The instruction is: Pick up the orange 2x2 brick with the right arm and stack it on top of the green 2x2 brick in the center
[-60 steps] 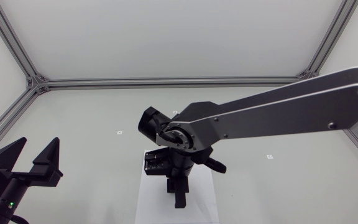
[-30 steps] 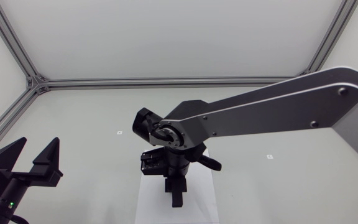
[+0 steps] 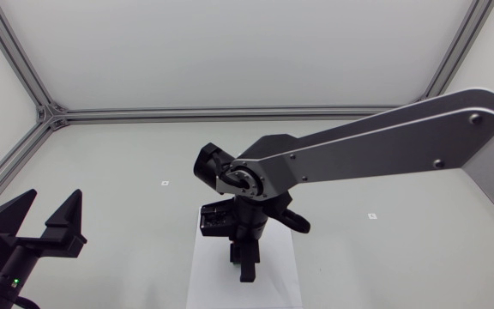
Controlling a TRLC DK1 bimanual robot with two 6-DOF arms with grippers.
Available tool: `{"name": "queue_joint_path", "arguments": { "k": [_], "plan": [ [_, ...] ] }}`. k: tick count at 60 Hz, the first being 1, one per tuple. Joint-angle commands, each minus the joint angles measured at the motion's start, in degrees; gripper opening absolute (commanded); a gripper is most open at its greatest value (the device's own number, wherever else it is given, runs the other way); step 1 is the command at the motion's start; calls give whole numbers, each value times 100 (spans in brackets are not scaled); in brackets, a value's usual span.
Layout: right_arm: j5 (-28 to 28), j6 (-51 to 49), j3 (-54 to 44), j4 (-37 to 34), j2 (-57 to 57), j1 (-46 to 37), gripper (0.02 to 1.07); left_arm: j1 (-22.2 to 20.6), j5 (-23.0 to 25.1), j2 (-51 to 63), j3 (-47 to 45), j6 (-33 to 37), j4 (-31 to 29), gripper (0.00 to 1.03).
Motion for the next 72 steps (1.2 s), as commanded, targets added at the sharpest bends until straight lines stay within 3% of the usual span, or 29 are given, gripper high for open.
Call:
{"name": "queue_joint_path", "arguments": {
  "k": [1,39,72],
  "plan": [
    [85,-77,-495,51,429,-40,30,-4,16,-23,-235,33,-65,99],
    [120,73,-565,-107,-212,4,30,-4,16,-23,-235,33,-65,99],
    [102,328,-565,174,-72,188,30,-4,16,-23,-235,33,-65,99]
  ]
}}
